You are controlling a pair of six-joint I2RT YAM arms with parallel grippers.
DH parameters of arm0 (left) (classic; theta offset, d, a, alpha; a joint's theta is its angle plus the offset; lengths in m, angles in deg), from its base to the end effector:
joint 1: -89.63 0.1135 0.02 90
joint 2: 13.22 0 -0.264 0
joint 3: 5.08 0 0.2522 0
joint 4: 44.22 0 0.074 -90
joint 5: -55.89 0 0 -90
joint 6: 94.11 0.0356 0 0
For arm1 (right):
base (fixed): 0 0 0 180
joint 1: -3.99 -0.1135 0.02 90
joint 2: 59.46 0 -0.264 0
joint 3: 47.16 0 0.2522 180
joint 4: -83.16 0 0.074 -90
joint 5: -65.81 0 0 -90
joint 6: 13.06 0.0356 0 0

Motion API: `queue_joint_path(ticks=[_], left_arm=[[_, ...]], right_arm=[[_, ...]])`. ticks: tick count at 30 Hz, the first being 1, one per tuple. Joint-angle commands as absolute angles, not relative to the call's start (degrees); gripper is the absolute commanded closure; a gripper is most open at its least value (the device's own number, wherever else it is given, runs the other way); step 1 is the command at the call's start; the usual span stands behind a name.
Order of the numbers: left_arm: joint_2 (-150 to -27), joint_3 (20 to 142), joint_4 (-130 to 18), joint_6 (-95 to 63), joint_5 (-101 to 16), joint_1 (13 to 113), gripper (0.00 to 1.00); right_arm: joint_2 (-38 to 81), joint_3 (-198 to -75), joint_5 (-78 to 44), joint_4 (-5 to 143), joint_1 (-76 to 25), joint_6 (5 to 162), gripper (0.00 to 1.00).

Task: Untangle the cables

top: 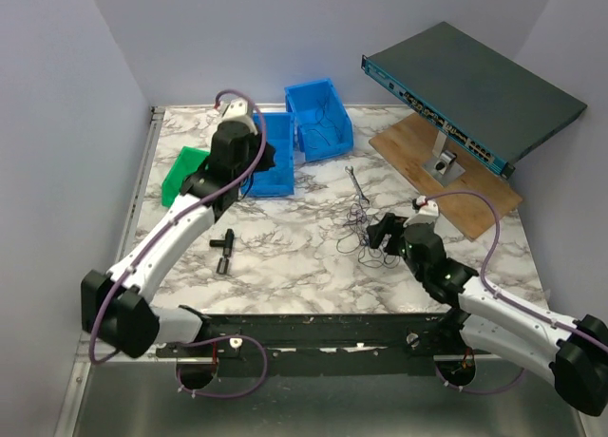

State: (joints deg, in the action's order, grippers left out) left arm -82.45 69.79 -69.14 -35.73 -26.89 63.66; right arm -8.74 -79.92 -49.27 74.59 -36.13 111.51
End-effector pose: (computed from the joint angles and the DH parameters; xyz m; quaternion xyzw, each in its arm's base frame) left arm 0.2542 -0.1188 0.3490 -0.0765 0.8111 -0.2332 0.5309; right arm 0.1534 0.1095 0.1926 0.0739 0.8348 0.1647 0.5202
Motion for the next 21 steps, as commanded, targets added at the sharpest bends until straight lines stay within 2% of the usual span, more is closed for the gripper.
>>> queue_joint_path(ticks=[1,5,11,15,21], left_arm=[[-93.24,82.9,-69.71,-31.01,-27.33,63.52,1.0],[-95.97,88.8,-73.15,-28.65,-24.12,63.53,1.0],[-92.13,86.18,-76.77,-25.57,-8.37,64.26,1.0],[-91.52,81.7,-70.43,-24.04,-9.92,65.02,1.0],[-100.91,86.85,-68.78,-21.48,-9.64,66.39,1.0]], right_arm=[[-12.79,-76.96,-44.08,81.28,-36.08,107.04,0.21],[-15.66,-74.57,-44.33,83.18,-36.08,106.76,0.21],[-19.37,-71.24,-46.16,86.09,-36.02,107.05,0.21],[-22.0,-69.92,-45.79,86.71,-36.07,107.07,0.22],[-23.98,-69.11,-45.68,86.54,-36.09,107.14,0.22]])
